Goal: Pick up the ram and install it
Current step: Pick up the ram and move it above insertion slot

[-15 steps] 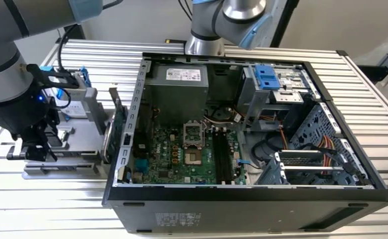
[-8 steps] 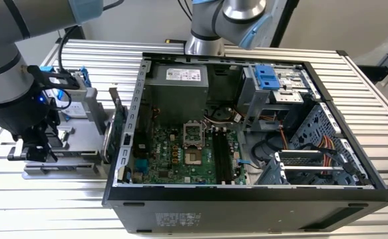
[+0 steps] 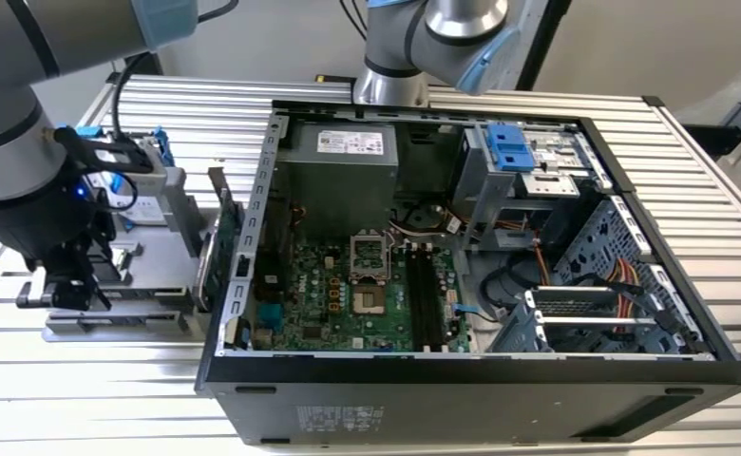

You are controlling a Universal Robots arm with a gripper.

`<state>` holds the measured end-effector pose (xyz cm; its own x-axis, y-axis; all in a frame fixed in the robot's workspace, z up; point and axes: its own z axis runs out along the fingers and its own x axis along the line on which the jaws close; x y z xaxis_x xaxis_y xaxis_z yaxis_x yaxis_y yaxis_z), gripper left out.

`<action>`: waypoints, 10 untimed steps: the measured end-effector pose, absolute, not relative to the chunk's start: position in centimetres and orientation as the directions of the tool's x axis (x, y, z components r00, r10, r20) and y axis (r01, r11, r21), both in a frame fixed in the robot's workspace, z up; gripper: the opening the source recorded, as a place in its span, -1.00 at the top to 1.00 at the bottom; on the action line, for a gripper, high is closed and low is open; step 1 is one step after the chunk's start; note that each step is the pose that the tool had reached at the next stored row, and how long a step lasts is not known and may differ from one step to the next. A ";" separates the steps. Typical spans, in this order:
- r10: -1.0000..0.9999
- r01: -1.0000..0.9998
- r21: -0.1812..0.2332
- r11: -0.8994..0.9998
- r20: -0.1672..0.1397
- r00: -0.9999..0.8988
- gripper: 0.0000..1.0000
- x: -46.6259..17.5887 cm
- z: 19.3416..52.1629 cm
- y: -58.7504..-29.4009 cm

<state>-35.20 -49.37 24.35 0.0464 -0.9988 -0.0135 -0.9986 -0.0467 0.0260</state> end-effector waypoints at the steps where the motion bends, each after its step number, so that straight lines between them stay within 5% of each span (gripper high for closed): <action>1: -0.999 -0.999 0.026 -0.047 -0.013 0.046 -1.00 -35.2 24.3 -49.4; 10: -0.999 -0.999 0.026 -0.047 -0.012 0.046 -1.00 -35.2 23.8 -49.4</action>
<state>-35.20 -49.37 23.80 0.0464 -0.9989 -0.0116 -0.9986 -0.0467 0.0262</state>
